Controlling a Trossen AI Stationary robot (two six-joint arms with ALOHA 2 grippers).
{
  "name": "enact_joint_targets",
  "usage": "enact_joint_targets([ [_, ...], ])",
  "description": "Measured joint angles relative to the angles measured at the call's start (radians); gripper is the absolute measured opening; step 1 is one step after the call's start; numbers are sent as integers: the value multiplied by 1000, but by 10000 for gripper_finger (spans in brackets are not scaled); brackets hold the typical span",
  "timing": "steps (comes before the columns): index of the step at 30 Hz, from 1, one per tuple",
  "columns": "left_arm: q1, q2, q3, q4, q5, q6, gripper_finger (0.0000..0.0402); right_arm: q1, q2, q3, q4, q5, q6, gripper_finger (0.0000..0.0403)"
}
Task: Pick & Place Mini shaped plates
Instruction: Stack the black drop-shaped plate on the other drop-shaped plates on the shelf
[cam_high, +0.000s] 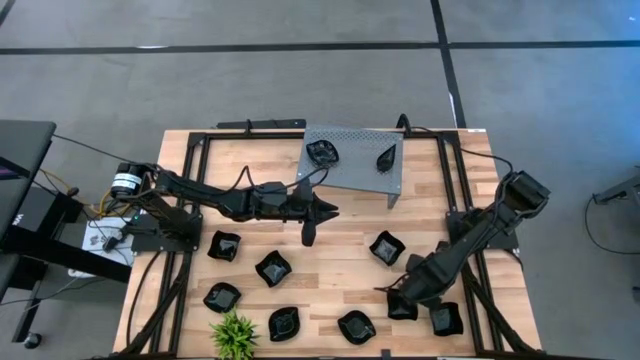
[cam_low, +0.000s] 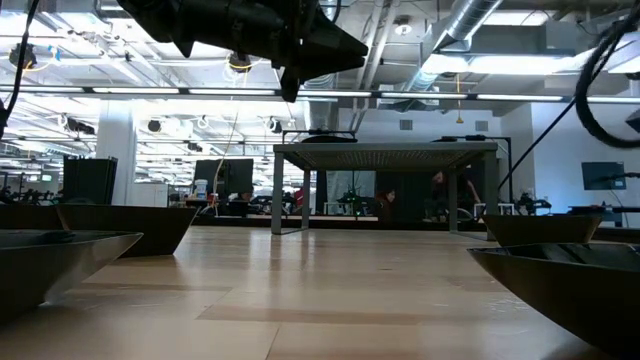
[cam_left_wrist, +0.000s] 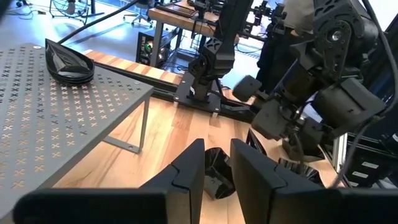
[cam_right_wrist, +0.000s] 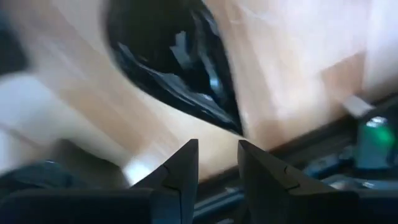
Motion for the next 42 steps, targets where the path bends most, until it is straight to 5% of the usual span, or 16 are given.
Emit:
enact_joint_targets([
  [7,-1,0,0,0,0,3,79,28,1,-44,234,-23,16,107],
  [19,-1,0,0,0,0,4,79,-13,1,-147,90,-18,-104,107],
  [33,-1,0,0,6,0,3,79,-209,0,-94,-12,224,-339,107],
  [42,-8,0,0,0,0,3,79,-172,-1,62,-230,137,-172,107],
])
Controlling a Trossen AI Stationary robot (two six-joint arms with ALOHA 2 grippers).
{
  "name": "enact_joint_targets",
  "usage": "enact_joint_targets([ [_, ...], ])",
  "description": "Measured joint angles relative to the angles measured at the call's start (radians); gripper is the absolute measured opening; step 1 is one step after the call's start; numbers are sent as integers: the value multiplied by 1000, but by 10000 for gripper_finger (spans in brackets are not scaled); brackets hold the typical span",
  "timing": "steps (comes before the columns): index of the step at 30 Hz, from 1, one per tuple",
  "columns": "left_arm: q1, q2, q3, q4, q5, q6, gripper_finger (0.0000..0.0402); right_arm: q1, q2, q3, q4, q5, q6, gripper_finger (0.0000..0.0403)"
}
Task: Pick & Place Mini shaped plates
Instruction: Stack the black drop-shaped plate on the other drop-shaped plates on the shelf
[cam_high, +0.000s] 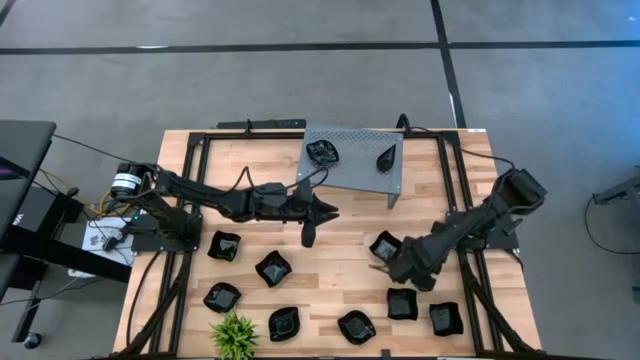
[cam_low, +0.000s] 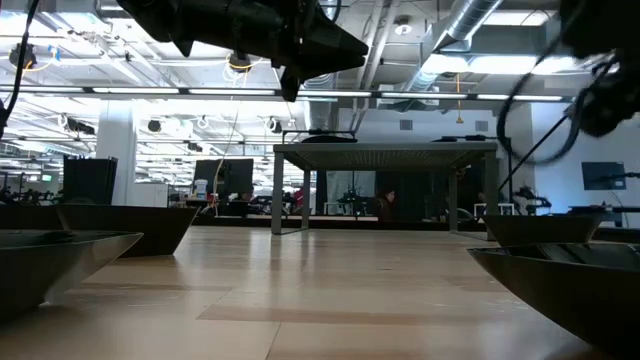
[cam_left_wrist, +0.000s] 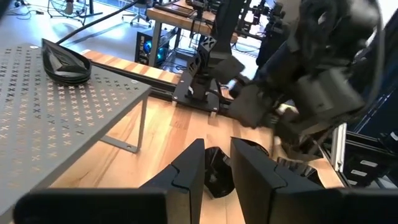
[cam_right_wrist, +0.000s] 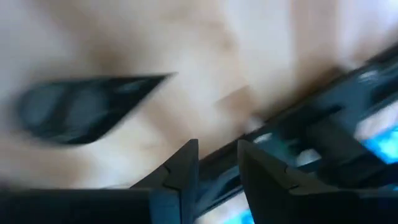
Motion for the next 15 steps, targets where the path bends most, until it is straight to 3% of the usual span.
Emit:
enact_joint_targets([
  [7,-18,0,0,0,0,0,79,194,1,48,353,48,29,107],
  [12,-27,0,0,0,0,0,79,265,9,27,364,71,198,107],
  [15,-38,0,0,0,0,0,79,275,9,4,400,75,214,107],
])
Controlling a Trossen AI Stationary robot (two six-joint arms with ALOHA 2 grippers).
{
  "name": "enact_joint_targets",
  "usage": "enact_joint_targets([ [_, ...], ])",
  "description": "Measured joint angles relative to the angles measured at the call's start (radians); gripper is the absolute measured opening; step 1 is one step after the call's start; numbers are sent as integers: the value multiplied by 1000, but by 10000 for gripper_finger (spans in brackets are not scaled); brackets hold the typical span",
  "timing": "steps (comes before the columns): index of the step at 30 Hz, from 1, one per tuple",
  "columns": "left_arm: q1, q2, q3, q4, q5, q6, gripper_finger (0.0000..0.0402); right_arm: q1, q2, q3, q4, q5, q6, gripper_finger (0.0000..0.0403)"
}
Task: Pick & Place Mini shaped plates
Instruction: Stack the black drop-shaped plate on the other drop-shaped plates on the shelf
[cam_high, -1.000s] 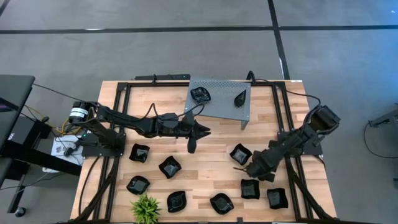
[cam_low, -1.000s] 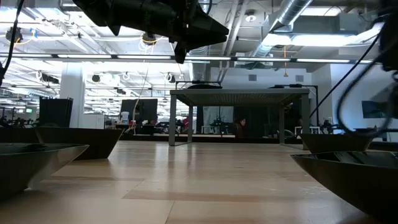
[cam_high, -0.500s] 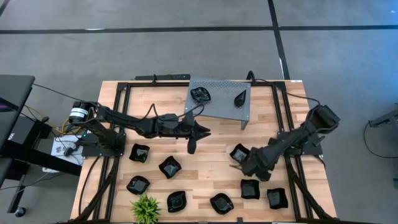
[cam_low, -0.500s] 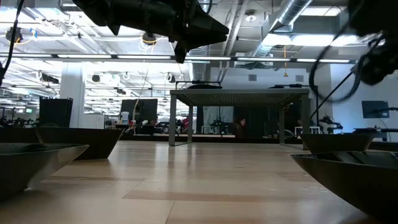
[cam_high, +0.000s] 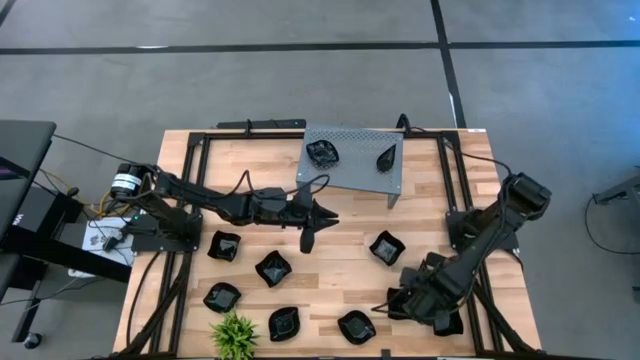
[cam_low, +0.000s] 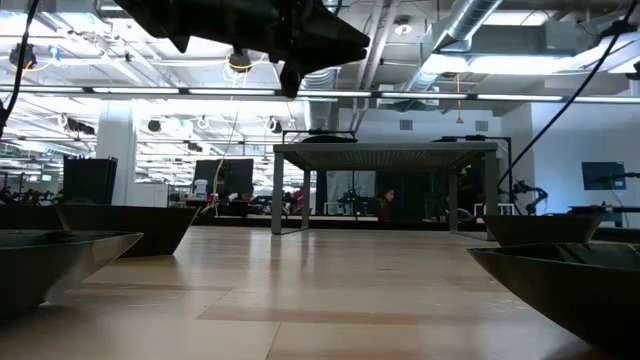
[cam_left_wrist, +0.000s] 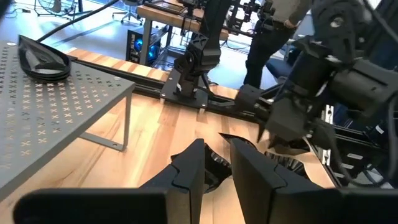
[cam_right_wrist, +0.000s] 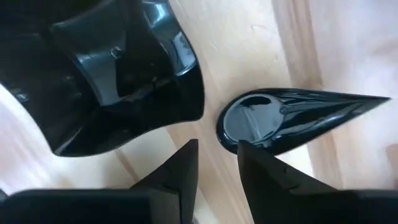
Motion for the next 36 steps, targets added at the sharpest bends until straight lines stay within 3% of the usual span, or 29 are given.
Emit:
enact_joint_targets([
  [14,-26,0,0,8,0,0,79,-1,0,-146,212,-35,20,107],
  [21,-26,0,0,8,0,0,79,-1,-3,-180,227,-33,2,105],
  [24,-26,0,0,8,0,0,79,-2,-3,-184,223,-32,-47,87],
  [30,-26,0,0,8,0,0,79,-20,-9,-182,220,-37,-74,10],
  [36,-26,0,0,8,0,17,79,-55,-13,-82,77,-82,-156,17],
])
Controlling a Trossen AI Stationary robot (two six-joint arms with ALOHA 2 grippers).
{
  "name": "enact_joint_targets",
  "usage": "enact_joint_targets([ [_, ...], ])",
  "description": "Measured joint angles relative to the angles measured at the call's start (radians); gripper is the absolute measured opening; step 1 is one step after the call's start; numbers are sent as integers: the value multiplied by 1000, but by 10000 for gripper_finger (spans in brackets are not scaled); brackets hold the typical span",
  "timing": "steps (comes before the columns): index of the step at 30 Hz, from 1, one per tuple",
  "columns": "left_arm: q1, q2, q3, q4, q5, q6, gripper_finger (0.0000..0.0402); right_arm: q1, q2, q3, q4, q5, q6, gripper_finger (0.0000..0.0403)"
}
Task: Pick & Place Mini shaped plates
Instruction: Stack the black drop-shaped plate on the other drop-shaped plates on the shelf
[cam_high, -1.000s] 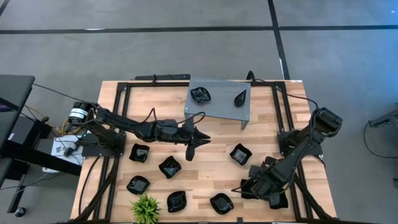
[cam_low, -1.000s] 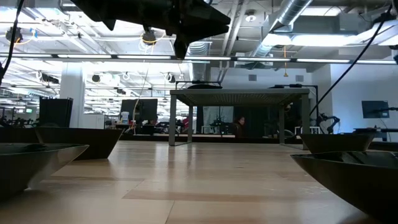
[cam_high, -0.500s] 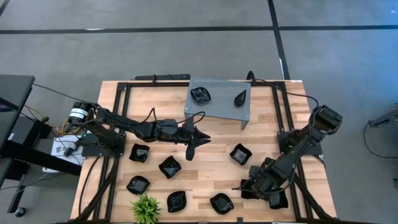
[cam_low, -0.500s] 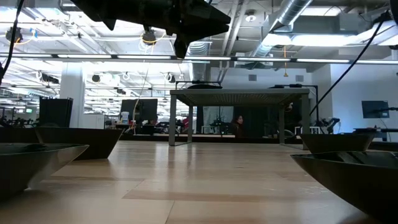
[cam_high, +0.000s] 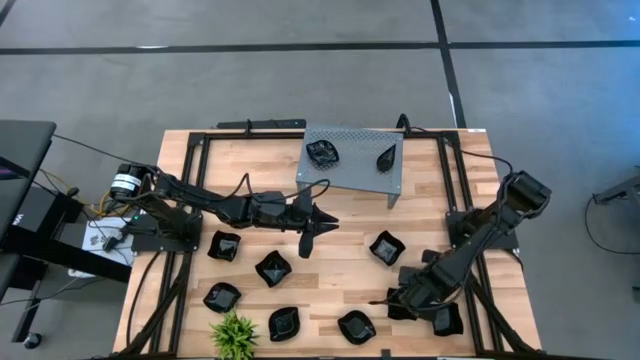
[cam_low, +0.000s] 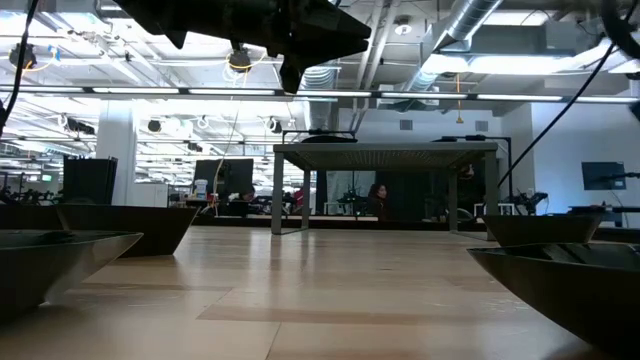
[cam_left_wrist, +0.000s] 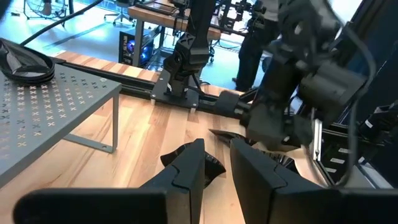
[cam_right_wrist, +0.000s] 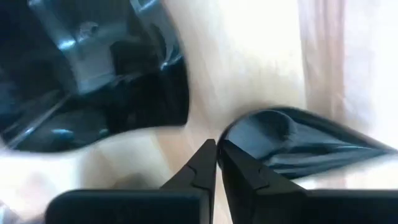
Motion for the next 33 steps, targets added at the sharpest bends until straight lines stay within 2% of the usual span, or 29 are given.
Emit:
enact_joint_targets([
  [2,0,0,0,1,0,9,79,-14,-3,51,-83,16,-35,8],
  [5,3,0,0,5,0,10,79,-32,-25,116,-221,111,-64,4],
  [9,3,0,0,8,0,35,79,-63,-60,174,-314,319,-101,6],
  [14,6,-31,-1,4,0,68,79,-150,-98,187,-310,671,-180,4],
  [16,7,-48,0,8,0,70,79,-206,-108,188,-310,751,-249,5],
  [21,6,-82,0,0,0,80,79,-372,-130,199,-310,799,-421,2],
  [33,29,-90,0,-51,0,125,79,-688,-134,402,-302,835,-841,1],
])
